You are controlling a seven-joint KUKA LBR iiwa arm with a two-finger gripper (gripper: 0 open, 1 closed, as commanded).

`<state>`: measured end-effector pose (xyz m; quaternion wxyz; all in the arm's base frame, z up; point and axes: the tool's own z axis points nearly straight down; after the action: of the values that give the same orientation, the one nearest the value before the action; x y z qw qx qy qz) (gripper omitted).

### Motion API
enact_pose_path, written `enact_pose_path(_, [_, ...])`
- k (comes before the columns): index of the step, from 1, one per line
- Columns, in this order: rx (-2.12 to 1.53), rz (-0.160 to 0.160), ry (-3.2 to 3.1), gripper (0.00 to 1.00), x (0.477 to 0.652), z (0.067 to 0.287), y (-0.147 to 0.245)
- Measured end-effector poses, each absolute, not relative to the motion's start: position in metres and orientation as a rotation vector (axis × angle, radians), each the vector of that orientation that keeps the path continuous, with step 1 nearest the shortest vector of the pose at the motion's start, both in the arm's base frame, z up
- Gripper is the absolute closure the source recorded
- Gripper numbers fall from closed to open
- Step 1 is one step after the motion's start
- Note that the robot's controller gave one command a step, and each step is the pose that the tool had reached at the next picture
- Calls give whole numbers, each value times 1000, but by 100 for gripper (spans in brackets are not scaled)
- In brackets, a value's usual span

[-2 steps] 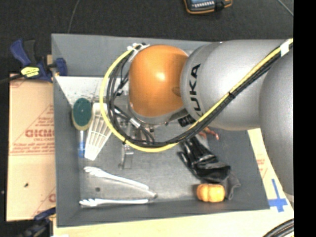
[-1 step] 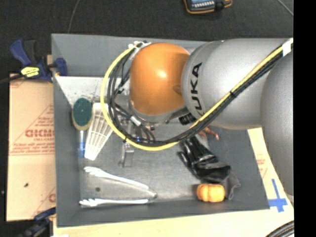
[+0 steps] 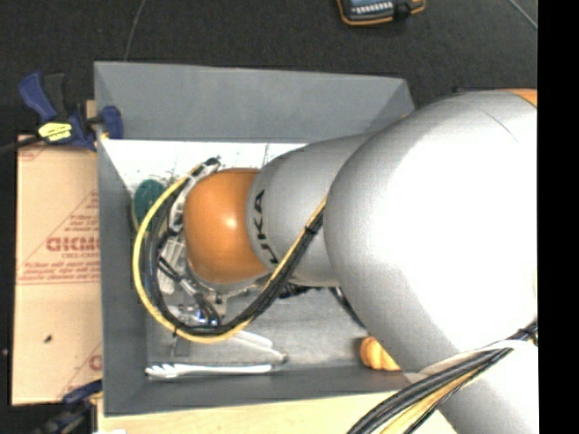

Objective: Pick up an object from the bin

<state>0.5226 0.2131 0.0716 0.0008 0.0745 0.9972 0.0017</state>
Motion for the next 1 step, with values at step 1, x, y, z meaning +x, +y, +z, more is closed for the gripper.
enact_pose_path(1, [162, 5, 3133, 0, 517, 159, 211])
